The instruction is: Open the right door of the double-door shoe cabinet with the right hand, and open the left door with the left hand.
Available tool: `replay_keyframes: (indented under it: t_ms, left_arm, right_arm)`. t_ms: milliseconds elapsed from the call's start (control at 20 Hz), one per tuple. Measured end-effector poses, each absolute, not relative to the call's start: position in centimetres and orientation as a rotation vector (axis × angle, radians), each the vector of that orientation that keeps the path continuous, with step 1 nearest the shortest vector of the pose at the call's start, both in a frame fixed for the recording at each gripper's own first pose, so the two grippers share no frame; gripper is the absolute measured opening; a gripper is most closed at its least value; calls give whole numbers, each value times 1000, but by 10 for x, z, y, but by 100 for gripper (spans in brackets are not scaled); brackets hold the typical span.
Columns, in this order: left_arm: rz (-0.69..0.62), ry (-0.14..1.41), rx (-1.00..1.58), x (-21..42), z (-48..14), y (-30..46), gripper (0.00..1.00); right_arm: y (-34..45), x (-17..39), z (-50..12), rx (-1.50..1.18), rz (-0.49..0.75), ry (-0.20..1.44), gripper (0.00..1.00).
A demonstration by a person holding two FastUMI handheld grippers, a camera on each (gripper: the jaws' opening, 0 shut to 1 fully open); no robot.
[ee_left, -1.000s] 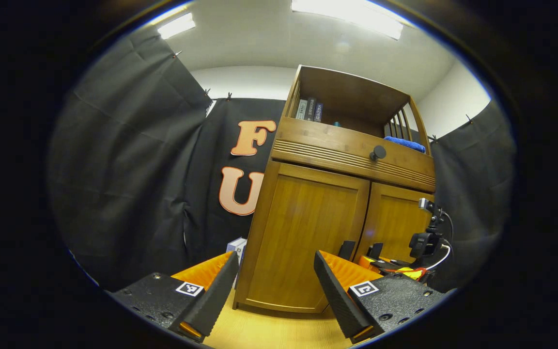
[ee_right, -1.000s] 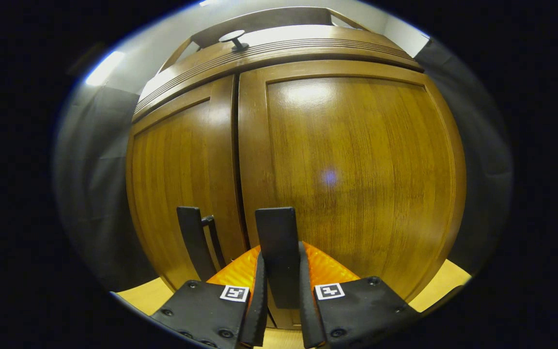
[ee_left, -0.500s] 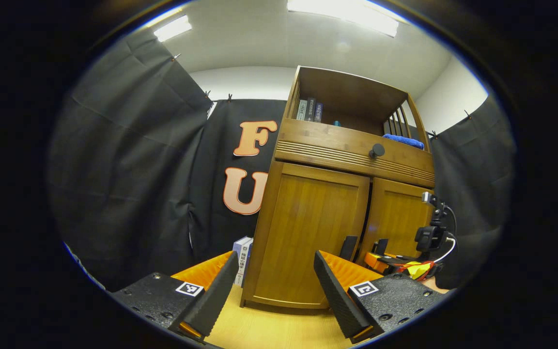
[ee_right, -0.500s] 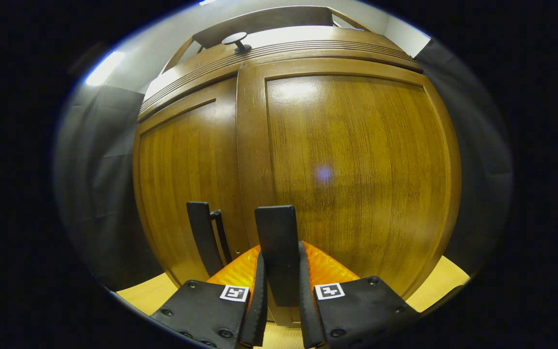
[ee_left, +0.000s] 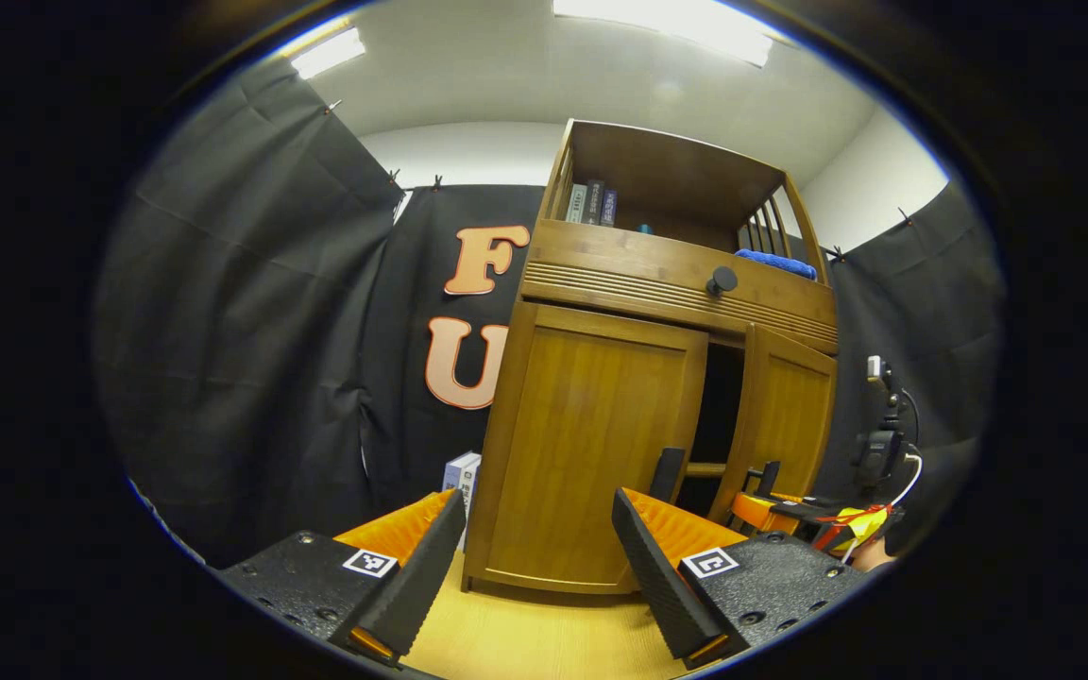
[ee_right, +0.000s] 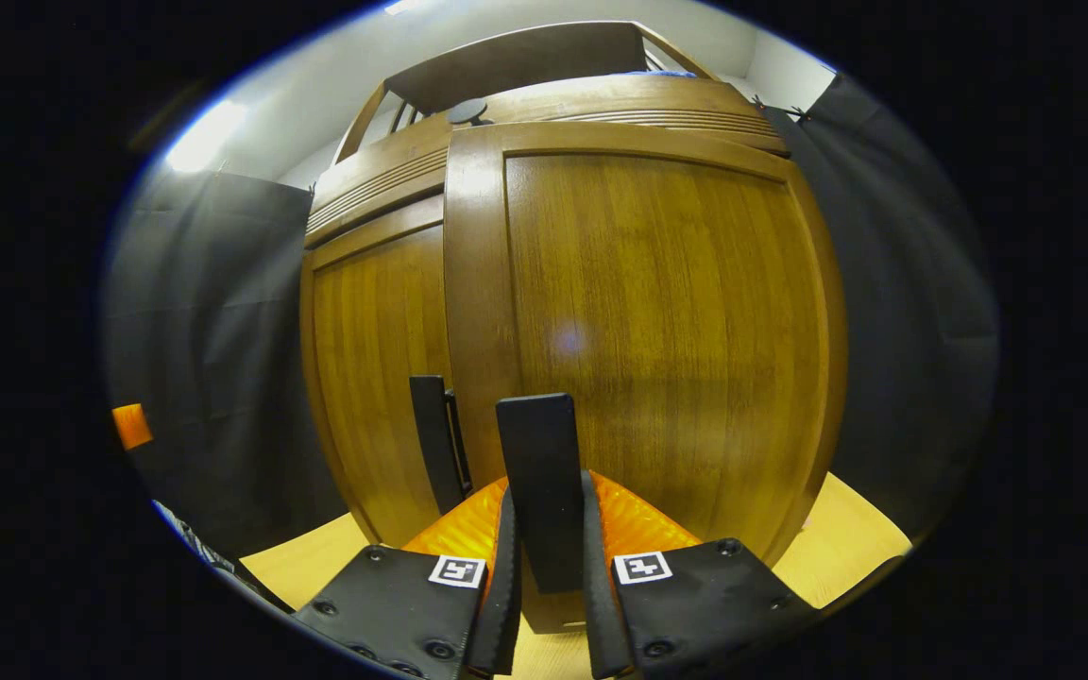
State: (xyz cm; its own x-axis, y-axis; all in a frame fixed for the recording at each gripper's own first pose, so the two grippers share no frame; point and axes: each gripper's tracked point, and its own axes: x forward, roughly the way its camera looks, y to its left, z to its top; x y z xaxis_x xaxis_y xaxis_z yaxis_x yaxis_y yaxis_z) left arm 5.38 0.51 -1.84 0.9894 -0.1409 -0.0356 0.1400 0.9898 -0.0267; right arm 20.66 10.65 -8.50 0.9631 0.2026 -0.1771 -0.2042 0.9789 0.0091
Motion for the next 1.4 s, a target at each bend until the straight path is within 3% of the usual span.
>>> replay_keyframes:
  t_ms: [50,100,200,450,550,600,650,700,1050,1100,1400]
  left_arm:
    - [-145,40,-21,56,-20,4,92]
    - [-149,42,-18,57,-22,2,92]
    - [-153,44,-13,59,-24,-2,92]
    - [-158,44,-2,63,-29,-7,92]
    - [-161,40,6,65,-29,-10,92]
    - [-163,38,10,66,-30,-13,92]
    - [-166,36,11,67,-30,-14,92]
    - [-171,34,8,68,-29,-18,92]
    - [-235,58,-13,69,-41,-47,95]
    - [-244,64,-14,68,-42,-50,92]
    - [-273,82,-9,64,-49,-61,92]
  right_arm:
    - [106,205,-84,-8,210,176,31]
    - [105,202,-83,-7,212,174,41]
    - [101,195,-82,-7,211,172,31]
    - [90,176,-76,2,208,162,31]
    - [85,169,-72,-4,209,158,36]
    - [80,164,-70,-6,208,159,31]
    - [78,161,-69,-8,206,160,41]
    - [74,158,-67,-11,204,162,31]
    - [47,131,-65,14,158,180,41]
    - [44,130,-67,20,150,188,36]
    - [32,119,-72,16,112,204,41]
